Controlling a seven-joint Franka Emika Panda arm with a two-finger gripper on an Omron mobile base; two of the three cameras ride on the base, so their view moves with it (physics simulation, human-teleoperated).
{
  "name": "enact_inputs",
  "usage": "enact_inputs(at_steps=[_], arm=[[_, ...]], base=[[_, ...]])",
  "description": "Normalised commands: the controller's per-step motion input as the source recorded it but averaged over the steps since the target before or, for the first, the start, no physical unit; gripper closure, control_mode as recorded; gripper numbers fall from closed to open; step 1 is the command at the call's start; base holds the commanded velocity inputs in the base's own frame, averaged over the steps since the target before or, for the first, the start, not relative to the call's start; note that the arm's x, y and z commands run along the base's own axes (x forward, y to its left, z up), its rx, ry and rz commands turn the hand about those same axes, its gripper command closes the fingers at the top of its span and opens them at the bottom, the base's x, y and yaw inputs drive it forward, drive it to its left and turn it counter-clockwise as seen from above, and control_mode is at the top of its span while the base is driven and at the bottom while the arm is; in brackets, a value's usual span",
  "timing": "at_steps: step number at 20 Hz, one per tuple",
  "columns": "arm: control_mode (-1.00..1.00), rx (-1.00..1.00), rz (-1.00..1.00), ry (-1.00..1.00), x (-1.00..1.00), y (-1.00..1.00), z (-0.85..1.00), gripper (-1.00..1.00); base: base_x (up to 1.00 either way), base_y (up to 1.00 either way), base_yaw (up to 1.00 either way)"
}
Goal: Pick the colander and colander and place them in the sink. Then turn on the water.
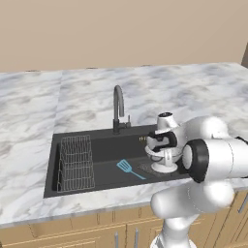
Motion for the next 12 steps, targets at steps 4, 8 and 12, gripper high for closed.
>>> enact_inputs(at_steps=[4, 8, 12], arm=[[-1.0, 0.0, 0.0, 0.0, 0.46, 0.0, -0.48, 1.0], [-1.0, 0.0, 0.0, 0.0, 0.43, 0.0, -0.48, 1.0], [-1.0, 0.0, 0.0, -0.03, 0.34, 0.0, -0.43, 1.0]], base=[[0.0, 0.0, 0.0], [0.0, 0.0, 0.0], [0.0, 0.0, 0.0]])
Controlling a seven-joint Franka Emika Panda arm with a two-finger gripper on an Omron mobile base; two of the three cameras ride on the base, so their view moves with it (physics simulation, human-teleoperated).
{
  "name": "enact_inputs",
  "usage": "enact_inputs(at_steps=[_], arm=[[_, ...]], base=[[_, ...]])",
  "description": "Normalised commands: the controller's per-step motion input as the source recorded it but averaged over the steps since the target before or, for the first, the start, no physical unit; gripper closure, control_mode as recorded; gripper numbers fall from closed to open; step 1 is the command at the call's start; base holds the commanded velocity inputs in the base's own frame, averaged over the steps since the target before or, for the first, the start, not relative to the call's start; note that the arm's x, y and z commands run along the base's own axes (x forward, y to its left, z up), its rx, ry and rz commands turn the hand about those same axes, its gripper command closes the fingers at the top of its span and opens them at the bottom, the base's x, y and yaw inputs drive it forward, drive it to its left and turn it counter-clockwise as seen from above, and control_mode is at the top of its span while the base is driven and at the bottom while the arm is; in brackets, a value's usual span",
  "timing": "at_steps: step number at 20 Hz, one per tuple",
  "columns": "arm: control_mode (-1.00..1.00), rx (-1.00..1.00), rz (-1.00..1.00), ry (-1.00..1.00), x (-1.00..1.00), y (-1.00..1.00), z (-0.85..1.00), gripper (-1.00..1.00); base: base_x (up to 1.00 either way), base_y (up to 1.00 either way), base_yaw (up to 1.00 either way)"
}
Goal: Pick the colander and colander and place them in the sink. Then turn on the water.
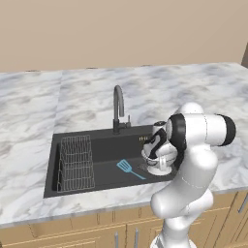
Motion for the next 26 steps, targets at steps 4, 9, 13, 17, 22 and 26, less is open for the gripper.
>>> enact_inputs(at_steps=[4, 9, 13, 17, 22, 26], arm=[[-1.0, 0.0, 0.0, -0.09, 0.22, 0.0, -0.35, 1.0], [-1.0, 0.0, 0.0, -0.09, 0.17, 0.0, -0.3, 1.0], [-1.0, 0.0, 0.0, -0.06, 0.04, 0.0, -0.25, 1.0], [-1.0, 0.0, 0.0, -0.02, 0.02, 0.0, -0.14, 1.0], [-1.0, 0.0, 0.0, 0.0, 0.04, 0.0, 0.0, 1.0], [-1.0, 0.0, 0.0, 0.0, 0.14, 0.0, 0.02, -1.0]], base=[[0.0, 0.0, 0.0], [0.0, 0.0, 0.0], [0.0, 0.0, 0.0], [0.0, 0.0, 0.0], [0.0, 0.0, 0.0], [0.0, 0.0, 0.0]])
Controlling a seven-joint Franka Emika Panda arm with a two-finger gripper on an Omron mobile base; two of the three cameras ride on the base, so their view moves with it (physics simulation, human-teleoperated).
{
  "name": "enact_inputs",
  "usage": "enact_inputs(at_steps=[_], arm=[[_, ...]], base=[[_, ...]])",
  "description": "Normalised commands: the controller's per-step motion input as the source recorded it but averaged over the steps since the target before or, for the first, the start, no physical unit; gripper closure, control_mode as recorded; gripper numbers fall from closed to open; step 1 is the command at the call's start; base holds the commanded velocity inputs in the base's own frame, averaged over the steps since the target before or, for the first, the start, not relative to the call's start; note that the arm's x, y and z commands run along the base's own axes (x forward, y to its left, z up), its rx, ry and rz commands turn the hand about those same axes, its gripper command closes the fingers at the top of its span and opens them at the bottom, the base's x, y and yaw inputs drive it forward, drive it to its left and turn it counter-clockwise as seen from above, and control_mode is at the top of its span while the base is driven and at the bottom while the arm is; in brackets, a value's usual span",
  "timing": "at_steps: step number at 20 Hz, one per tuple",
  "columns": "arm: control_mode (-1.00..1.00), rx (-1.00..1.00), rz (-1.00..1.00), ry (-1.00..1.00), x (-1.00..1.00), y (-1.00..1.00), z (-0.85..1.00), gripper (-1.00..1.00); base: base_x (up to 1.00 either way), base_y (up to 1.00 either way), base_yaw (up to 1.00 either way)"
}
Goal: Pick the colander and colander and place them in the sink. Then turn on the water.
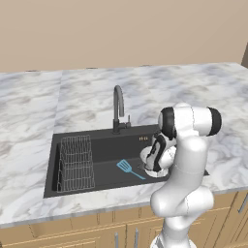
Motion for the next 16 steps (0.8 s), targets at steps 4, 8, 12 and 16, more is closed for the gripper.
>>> enact_inputs(at_steps=[4, 8, 12, 16], arm=[[-1.0, 0.0, 0.0, 0.0, 0.01, 0.0, 0.59, -1.0], [-1.0, 0.0, 0.0, 0.0, 0.0, 0.0, 1.0, -1.0], [-1.0, -0.01, 0.0, 0.0, -0.02, 0.03, 1.0, -1.0], [-1.0, 0.0, -0.03, 0.0, -0.04, 0.0, 1.0, -1.0]], base=[[0.0, 0.0, 0.0], [0.0, 0.0, 0.0], [0.0, 0.0, 0.0], [0.0, 0.0, 0.0]])
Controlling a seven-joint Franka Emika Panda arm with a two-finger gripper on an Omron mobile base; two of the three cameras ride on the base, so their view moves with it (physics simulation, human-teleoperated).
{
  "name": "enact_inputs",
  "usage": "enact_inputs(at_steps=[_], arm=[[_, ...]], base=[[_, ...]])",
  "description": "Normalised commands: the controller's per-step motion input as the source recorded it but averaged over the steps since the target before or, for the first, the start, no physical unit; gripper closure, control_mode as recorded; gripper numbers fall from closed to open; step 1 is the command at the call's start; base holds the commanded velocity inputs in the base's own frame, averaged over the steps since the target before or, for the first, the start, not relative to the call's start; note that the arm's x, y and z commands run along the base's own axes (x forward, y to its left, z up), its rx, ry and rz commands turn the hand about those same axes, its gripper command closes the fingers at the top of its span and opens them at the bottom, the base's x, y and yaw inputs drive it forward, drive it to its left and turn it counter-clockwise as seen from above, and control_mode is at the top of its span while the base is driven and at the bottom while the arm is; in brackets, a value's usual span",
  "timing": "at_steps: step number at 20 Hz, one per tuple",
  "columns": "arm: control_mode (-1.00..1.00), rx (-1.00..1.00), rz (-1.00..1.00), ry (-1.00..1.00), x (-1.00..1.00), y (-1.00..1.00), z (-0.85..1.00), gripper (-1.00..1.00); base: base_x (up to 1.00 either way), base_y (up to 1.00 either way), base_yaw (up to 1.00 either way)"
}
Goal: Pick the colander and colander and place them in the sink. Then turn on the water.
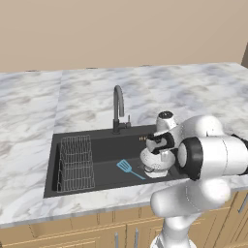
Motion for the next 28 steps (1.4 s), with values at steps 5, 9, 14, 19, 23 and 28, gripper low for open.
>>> enact_inputs(at_steps=[5, 9, 14, 19, 23, 28], arm=[[-1.0, 0.0, -0.16, 0.0, -0.25, -0.1, 1.0, -1.0], [-1.0, 0.0, -0.28, 0.0, -0.56, -0.5, 1.0, -1.0], [-1.0, 0.01, -0.37, 0.0, -0.73, -0.79, 0.86, -1.0], [-1.0, 0.01, -0.33, 0.0, -0.62, -0.92, 0.65, -1.0], [-1.0, 0.0, -0.28, 0.0, -0.43, -0.92, 0.23, -1.0], [-1.0, 0.0, -0.29, 0.0, -0.23, -0.92, 0.0, -1.0]], base=[[0.0, 0.0, 0.0], [0.0, 0.0, 0.0], [0.0, 0.0, 0.0], [0.0, 0.0, 0.0], [0.0, 0.0, 0.0], [0.0, 0.0, 0.0]])
